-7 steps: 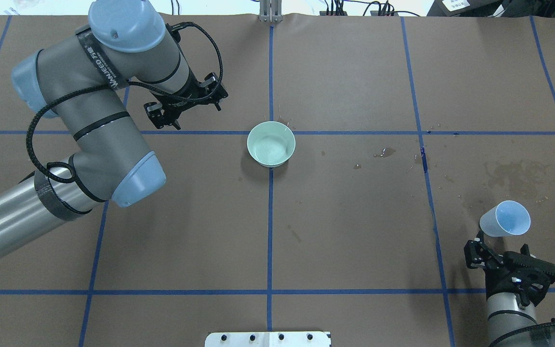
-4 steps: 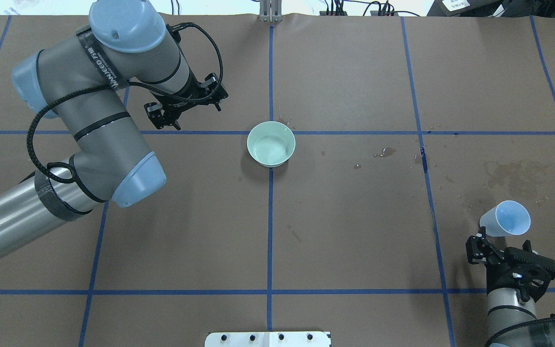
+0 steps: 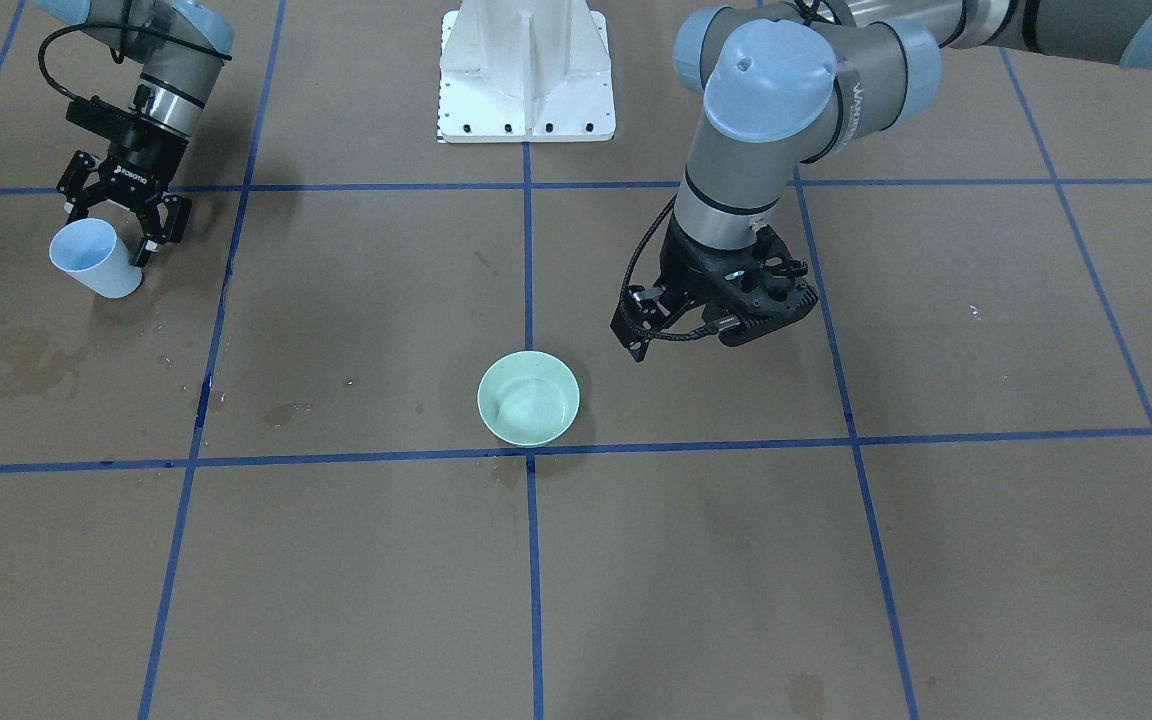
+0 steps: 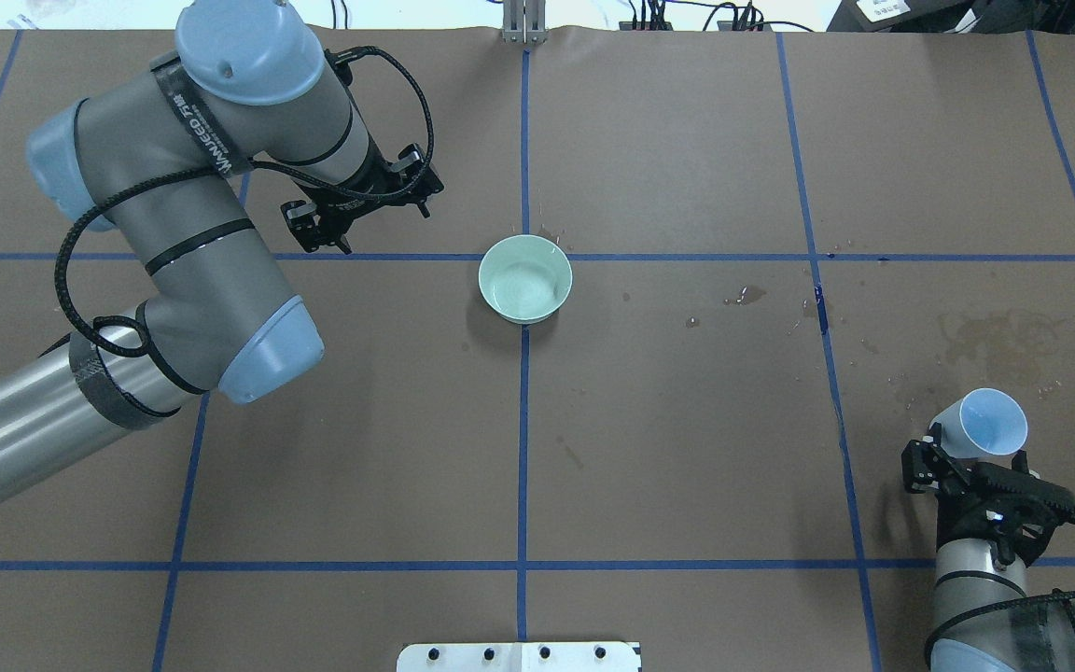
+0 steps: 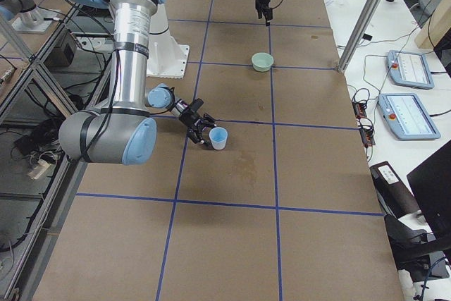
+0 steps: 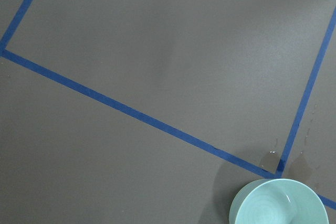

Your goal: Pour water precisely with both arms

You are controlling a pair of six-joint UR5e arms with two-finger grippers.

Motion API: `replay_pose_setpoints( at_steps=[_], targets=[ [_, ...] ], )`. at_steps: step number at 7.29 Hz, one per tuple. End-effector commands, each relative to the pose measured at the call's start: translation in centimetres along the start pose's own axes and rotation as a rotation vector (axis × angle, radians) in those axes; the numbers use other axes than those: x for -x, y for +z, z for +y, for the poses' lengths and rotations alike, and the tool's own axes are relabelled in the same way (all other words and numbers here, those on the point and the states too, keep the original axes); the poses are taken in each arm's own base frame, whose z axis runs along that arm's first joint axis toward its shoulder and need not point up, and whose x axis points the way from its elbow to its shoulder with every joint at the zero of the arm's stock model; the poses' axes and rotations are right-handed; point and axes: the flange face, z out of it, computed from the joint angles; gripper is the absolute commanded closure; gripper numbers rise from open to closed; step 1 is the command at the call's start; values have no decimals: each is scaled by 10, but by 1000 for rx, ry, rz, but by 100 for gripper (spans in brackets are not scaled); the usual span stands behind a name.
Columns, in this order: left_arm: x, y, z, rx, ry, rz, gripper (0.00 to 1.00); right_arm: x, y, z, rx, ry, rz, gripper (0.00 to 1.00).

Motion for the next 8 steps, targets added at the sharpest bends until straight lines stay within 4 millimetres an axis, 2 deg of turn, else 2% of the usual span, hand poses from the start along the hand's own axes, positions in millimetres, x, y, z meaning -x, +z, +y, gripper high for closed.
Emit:
replay_pose_setpoints(
  at_steps=[1,5,8],
  targets=[
    [0,1,0,0,-2,-2,0,1,7,-5,-12,10,11,0],
    [3,5,2,2,0,-7,0,0,12,-7,-22,10,17,1],
    [3,8,3,6,2,-12,0,-4,16,0,-27,-4,21,0]
  ],
)
